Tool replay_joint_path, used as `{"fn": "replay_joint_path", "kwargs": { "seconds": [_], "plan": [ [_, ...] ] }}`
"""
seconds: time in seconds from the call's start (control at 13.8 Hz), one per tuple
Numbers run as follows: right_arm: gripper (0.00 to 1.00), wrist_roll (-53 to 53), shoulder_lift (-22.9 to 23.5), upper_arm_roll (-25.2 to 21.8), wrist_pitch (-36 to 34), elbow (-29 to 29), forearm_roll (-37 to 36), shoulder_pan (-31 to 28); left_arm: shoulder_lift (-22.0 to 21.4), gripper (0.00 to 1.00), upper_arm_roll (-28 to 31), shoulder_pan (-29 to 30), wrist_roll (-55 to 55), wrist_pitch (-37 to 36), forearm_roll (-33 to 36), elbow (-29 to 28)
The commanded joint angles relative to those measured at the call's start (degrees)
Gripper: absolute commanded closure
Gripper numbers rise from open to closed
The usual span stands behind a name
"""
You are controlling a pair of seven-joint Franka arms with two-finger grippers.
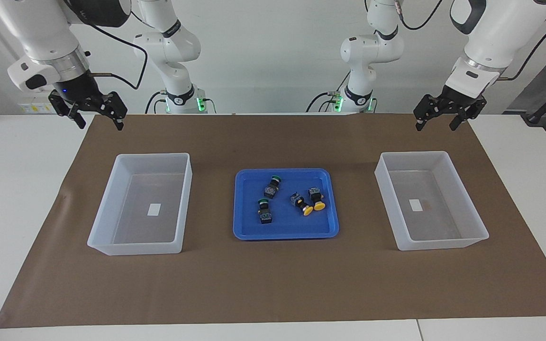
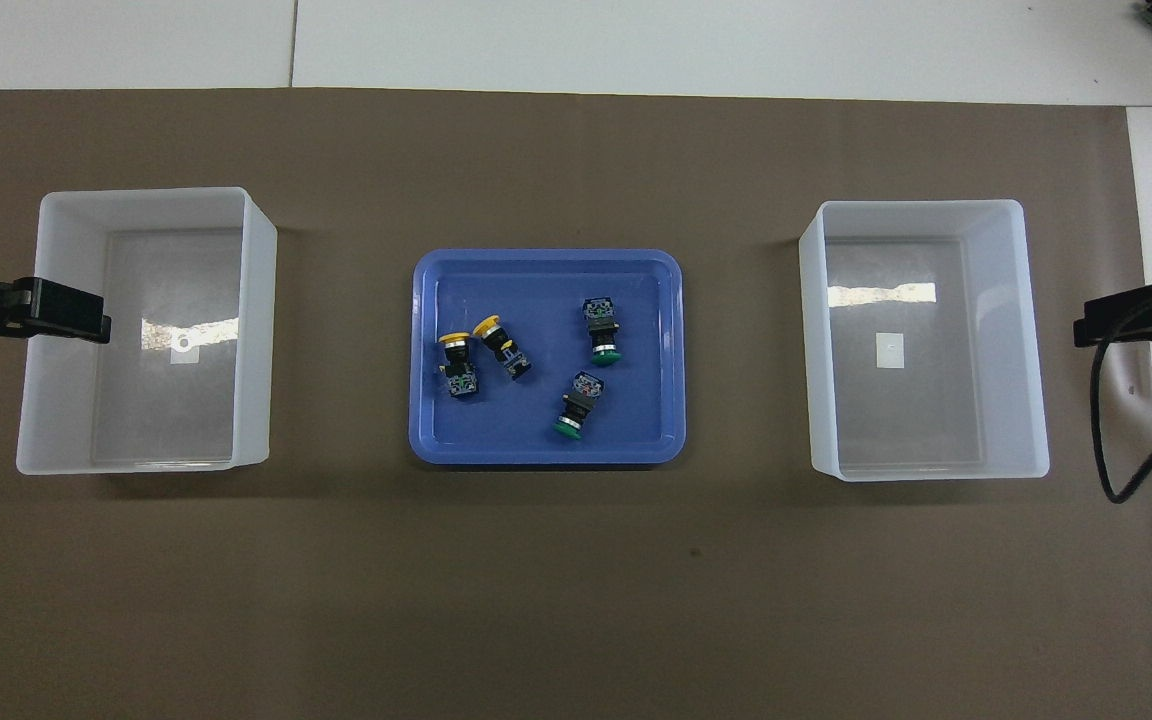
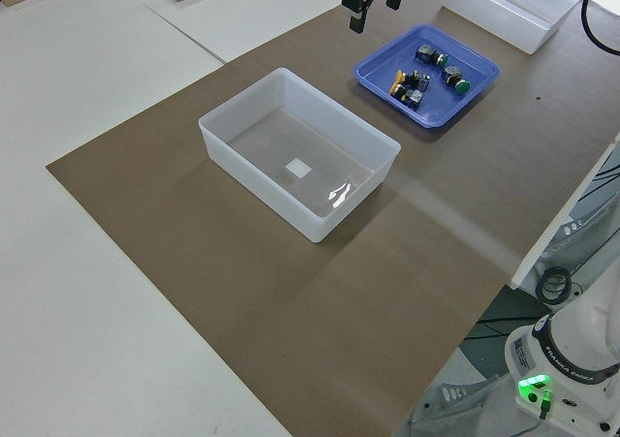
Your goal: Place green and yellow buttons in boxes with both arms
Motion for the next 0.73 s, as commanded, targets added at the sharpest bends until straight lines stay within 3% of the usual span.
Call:
{"fn": "replay_joint_path", "kwargs": {
  "seconds": [0.0,0.29,0.65],
  "plan": [
    [0.00,-1.01,-1.30,0.37,-0.15,-1.28,-0.11,-0.32,-0.78,0.00,-0.22,0.33,-0.58,0.66,1.01,-0.57],
    [0.00,-1.01,-1.30,0.37,-0.15,-1.36,-0.02,-0.32,-0.95,0.00,-0.31,0.07,-0.93,3.11,0.66,-1.97],
    [0.00,-1.01,-1.30,0.37,-0.15,-1.36,-0.11,-0.32,-1.66,0.00,-0.49,-5.80,-9.43,14.27,0.48,-10.94]
  ]
}}
